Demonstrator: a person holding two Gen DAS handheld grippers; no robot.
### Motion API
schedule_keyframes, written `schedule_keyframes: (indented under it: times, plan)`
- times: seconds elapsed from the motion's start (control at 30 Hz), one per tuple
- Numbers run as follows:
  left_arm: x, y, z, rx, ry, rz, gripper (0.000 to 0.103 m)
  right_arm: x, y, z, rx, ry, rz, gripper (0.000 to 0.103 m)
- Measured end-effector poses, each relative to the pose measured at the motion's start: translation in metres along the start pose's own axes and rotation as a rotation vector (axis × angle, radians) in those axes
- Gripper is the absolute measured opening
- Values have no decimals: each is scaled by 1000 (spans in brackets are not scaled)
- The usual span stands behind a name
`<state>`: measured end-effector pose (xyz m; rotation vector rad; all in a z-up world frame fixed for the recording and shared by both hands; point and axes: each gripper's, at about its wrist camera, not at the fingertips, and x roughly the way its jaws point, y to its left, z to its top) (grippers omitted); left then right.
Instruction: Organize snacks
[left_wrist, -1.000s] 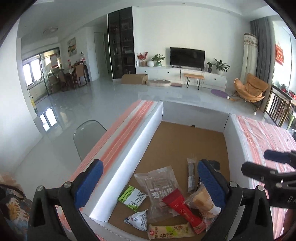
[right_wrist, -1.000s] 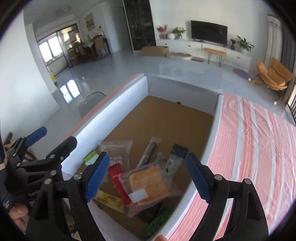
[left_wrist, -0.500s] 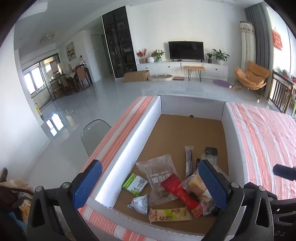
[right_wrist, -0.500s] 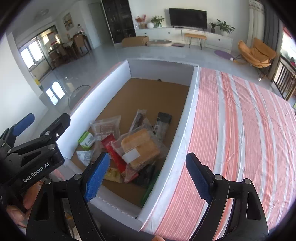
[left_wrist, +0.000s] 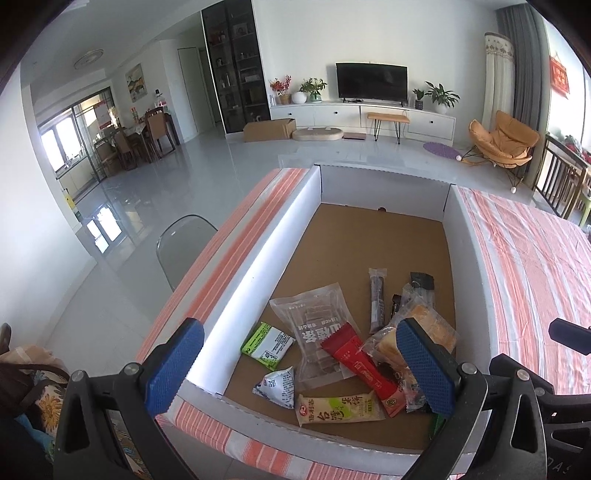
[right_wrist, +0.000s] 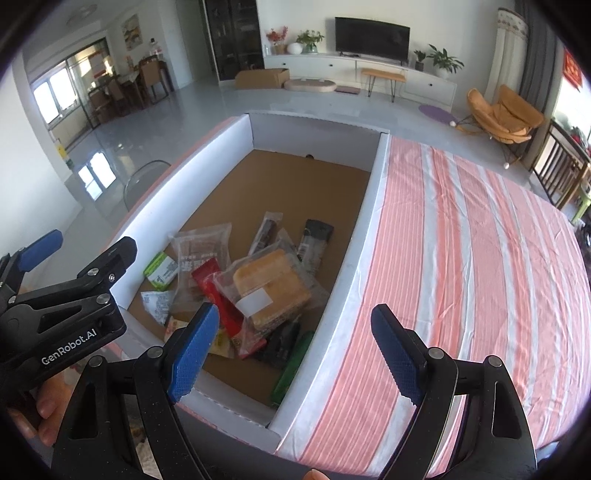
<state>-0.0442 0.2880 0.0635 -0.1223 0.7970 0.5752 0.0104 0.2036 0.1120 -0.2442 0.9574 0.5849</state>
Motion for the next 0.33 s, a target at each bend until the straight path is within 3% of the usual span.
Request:
schedule_keyframes:
  times: [0.33]
  plan:
    - [3,2,-1,3,-2,10,103,5,1,0,0,10,1,87]
